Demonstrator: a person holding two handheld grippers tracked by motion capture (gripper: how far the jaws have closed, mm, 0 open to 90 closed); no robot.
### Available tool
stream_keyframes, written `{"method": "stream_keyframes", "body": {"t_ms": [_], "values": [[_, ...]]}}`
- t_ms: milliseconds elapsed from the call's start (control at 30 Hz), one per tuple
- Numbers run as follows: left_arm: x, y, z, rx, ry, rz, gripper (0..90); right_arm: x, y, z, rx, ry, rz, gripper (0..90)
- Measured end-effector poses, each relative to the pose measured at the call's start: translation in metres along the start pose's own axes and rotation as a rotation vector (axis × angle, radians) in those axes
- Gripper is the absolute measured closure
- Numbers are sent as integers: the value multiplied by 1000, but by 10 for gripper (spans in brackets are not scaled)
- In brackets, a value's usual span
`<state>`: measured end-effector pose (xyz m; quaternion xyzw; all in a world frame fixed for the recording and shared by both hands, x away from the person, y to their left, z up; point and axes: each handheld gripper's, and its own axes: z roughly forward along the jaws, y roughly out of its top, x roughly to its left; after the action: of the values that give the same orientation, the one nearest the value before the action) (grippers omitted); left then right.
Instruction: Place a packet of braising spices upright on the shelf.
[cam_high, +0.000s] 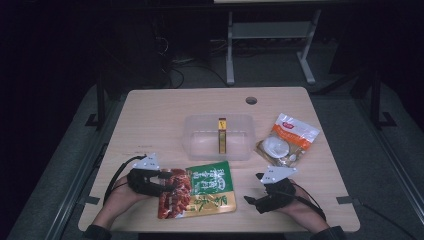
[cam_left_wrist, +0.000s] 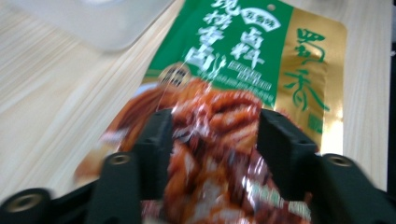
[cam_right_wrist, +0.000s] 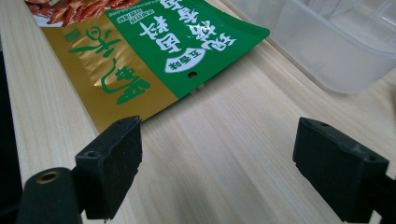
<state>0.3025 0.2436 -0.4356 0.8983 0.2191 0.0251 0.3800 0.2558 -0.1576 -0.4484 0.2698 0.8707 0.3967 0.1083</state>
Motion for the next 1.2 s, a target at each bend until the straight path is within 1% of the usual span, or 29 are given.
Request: {"method": "stream_keyframes", "body": {"t_ms": [100,133,167,233,267,300,367,400,467,533,567,667,767,867,900,967,1067,1133,1167,1200], "values": [[2,10,11,14,-22,34,328,0,0,0,1,0,2,155],[3,16,20,27,-32,55,297,0,0,0,1,0,2,155],[3,16,20,27,-32,55,244,0,0,0,1,0,2,155],[6,23,29,39,-35,88,230,0,-1,0,2,2,2,155],[8,25,33,46,-37,99,221,0,-1,0,3,2,0,155],[9,27,37,55,-31,112,204,0,-1,0,3,2,0,154],[13,29,44,84,-38,122,190,0,-1,0,3,2,3,155],[15,30,47,100,-44,122,190,0,-1,0,3,3,2,155],[19,30,52,97,-49,126,187,-1,-1,0,4,3,1,155],[22,28,57,120,-51,122,183,-1,-2,0,4,3,1,155],[23,27,57,112,-57,111,178,-1,-2,-1,2,2,1,155],[27,27,57,99,-43,107,176,-1,-2,-1,1,3,3,155],[29,25,59,93,-59,90,173,-1,-1,-1,0,3,4,155],[29,25,58,93,-67,96,175,-1,-1,-1,-1,3,1,155],[28,25,58,95,-70,106,176,-1,-1,-1,-1,3,1,155],[27,24,58,100,-66,120,176,-1,-1,-1,-1,3,0,155],[26,24,58,99,-67,131,184,0,-1,-1,-6,3,-6,155],[23,24,57,103,-70,149,210,0,-1,-2,-6,5,-6,155],[23,24,57,103,-70,149,269,0,-1,-2,-6,5,-6,155],[22,24,56,103,-75,156,269,0,-1,-2,-7,5,-6,154]]}}
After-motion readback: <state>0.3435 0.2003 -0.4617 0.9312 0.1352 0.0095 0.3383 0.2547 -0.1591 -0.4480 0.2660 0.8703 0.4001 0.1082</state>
